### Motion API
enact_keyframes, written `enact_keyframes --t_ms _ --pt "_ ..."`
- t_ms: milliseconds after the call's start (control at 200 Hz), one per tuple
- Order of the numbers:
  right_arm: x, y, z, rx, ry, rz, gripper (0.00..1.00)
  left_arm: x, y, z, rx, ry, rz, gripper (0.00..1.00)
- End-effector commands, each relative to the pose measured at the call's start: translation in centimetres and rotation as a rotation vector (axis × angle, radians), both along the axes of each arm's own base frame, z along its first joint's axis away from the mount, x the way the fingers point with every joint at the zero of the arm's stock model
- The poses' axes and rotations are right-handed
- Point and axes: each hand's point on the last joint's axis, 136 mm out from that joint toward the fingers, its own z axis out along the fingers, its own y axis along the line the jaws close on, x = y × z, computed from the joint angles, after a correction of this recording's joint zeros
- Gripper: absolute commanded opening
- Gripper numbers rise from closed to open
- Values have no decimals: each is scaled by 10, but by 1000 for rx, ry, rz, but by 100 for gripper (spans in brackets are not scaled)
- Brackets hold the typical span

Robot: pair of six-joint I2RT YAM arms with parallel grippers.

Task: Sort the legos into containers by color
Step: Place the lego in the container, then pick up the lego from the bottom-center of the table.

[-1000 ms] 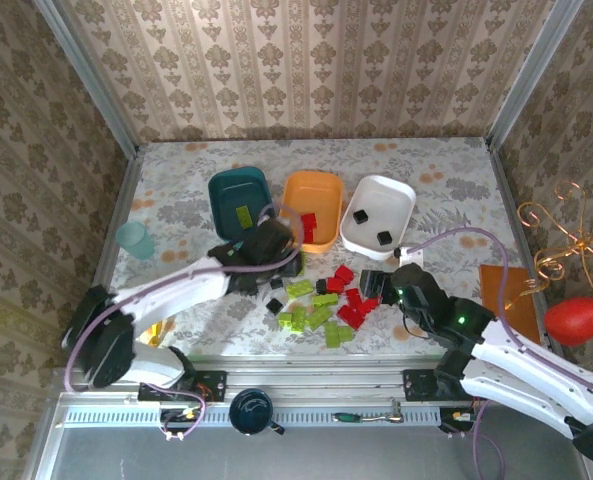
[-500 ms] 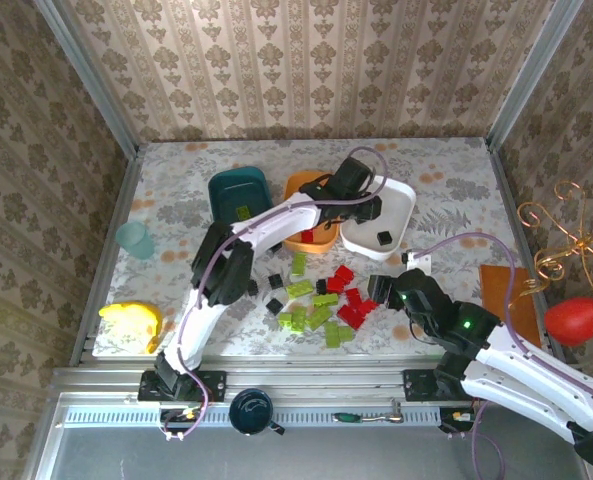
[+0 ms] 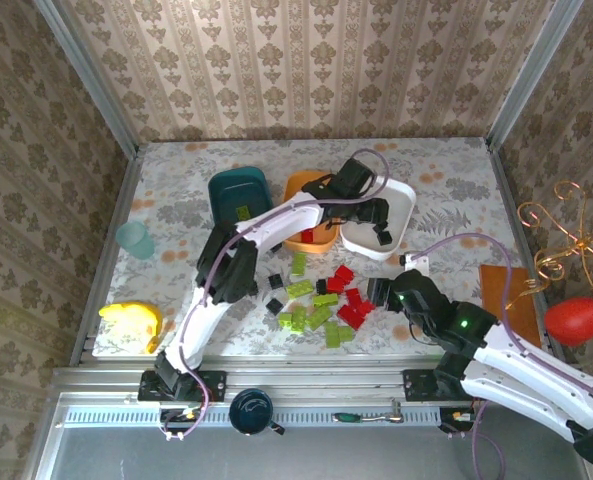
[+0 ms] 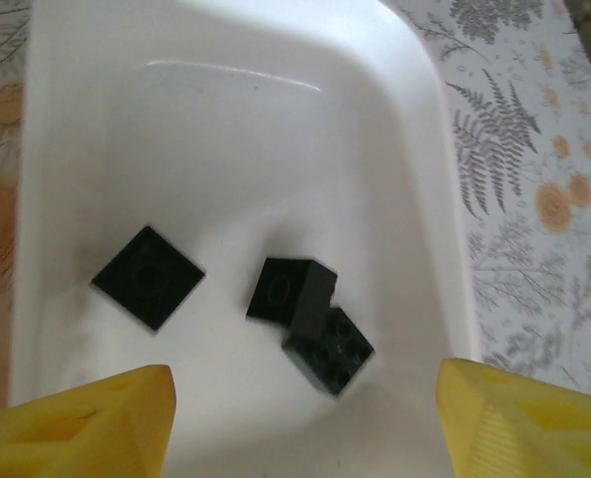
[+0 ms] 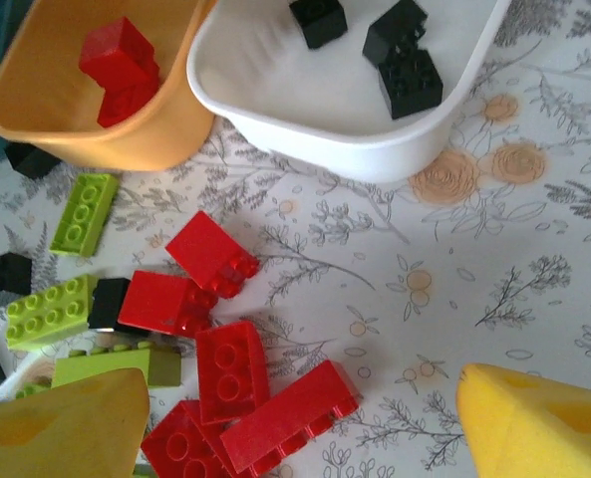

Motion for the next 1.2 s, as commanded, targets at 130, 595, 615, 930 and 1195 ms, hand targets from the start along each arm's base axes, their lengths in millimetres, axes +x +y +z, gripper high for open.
enact_keyframes --t_ms 130,595,615,930,1195 --pt "9 15 -15 -15 49 22 80 -39 57 94 -201 -156 60 77" --pt "25 10 -68 94 243 -250 75 -134 181 40 -126 -160 178 81" --pt "25 11 -69 105 246 -259 75 -136 184 38 -127 -159 180 81" --pt "-1 13 -94 173 341 -328 69 -158 226 22 -86 -164 237 81" --pt "-8 12 -110 159 380 -343 60 -162 241 17 -88 -173 263 82"
